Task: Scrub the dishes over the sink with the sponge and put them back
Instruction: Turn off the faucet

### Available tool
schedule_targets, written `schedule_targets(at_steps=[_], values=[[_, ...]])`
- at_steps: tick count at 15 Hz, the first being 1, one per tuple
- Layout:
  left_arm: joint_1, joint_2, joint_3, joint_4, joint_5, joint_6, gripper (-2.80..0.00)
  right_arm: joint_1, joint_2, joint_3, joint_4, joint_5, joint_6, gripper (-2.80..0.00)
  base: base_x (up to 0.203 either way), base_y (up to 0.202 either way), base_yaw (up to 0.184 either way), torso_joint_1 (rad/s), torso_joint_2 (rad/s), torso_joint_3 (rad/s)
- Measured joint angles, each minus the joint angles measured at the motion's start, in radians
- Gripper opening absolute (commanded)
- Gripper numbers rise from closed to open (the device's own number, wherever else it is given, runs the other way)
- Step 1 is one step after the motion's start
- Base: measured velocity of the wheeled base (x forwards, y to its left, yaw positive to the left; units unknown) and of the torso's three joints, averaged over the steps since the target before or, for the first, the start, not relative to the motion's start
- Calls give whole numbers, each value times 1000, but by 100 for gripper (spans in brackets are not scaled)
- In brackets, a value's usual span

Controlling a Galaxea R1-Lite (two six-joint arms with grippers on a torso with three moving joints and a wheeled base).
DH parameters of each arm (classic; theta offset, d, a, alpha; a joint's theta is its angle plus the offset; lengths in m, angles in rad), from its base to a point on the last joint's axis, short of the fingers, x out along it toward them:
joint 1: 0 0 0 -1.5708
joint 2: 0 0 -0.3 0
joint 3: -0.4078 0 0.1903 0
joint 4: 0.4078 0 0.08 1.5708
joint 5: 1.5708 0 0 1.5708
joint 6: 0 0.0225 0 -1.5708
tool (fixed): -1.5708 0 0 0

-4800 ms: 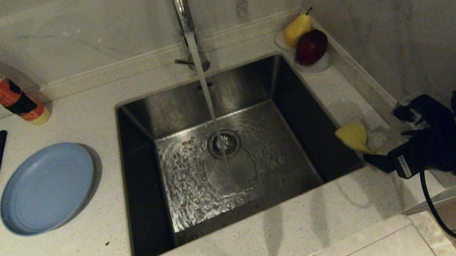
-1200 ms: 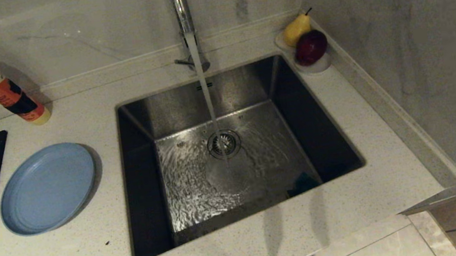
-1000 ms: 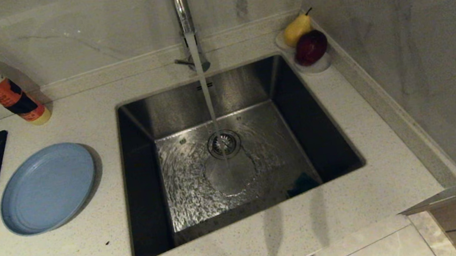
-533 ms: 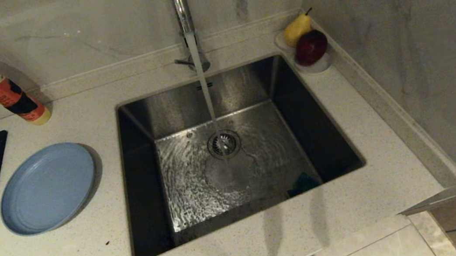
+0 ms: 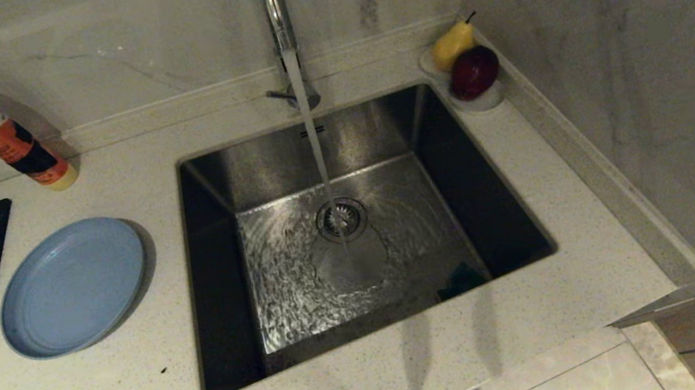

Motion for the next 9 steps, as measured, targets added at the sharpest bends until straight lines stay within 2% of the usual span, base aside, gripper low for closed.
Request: schedule_targets(at_steps=[2,4,6,9], values=[[-1,36,-168,36,-56,-4,-280,0,0,0,0,0,0,-280,0,0,0,0,0,0],[-1,135,-355,78,-153,-9,-280,0,0,0,0,0,0,-280,0,0,0,0,0,0],[-2,297,-514,103,-246,-30,-280,0,1,0,0,0,0,-280,0,0,0,0,0,0],[-2,611,-727,122,-352,-106,-280,0,1,0,0,0,0,-280,0,0,0,0,0,0]])
